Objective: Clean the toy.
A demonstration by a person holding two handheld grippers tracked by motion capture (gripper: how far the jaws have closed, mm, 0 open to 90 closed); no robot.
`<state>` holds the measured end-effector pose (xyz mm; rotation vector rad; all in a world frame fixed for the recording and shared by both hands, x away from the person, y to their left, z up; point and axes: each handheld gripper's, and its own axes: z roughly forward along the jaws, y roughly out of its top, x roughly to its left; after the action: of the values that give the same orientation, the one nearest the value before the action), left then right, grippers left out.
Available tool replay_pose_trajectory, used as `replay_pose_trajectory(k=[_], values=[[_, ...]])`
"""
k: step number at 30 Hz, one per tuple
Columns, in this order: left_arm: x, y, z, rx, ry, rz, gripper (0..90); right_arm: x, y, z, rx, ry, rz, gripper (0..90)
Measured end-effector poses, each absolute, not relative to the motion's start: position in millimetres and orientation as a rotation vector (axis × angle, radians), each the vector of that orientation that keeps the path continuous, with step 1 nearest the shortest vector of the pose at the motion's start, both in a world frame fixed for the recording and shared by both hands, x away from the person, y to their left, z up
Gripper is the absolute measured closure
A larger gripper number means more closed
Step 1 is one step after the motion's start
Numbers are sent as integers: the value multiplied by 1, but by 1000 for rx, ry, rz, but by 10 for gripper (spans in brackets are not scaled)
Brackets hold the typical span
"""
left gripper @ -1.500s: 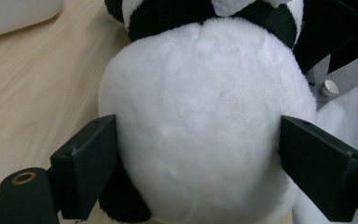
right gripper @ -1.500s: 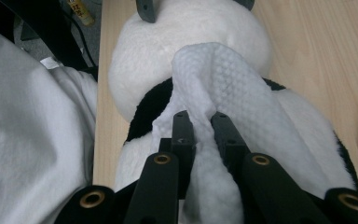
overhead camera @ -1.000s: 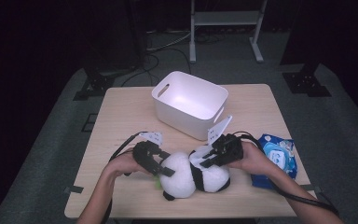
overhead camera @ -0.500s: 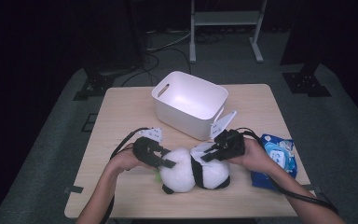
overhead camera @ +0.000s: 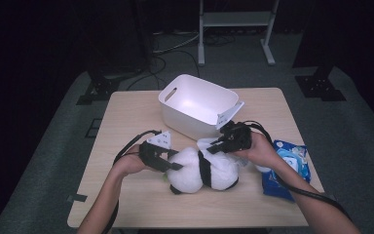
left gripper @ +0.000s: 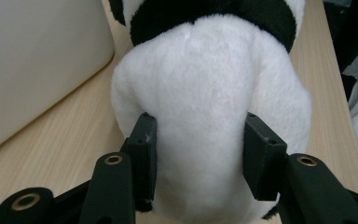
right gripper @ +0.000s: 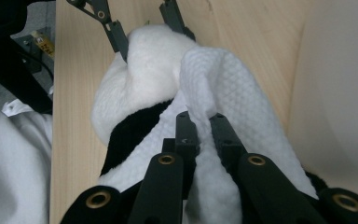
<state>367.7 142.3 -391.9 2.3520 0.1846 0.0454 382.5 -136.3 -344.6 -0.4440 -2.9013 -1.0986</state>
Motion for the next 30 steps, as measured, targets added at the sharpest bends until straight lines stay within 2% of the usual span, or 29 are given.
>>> replay_pose_trajectory(k=[12,18,21,27,30], values=[[368,156,-395,2272,340,-102,301,371,-132,-353,-388,-2881,-1041,832],[373,156,-398,2284,460,-143,108,366,-131,-353,-344,-2878,-1034,831],[375,152,-403,2288,479,-192,67,363,-131,-353,-323,-2868,-1032,831],[374,140,-413,2309,428,-295,49,355,-130,-355,-282,-2854,-1025,832],[373,137,-413,2316,388,-305,99,352,-130,-355,-261,-2851,-1017,832]])
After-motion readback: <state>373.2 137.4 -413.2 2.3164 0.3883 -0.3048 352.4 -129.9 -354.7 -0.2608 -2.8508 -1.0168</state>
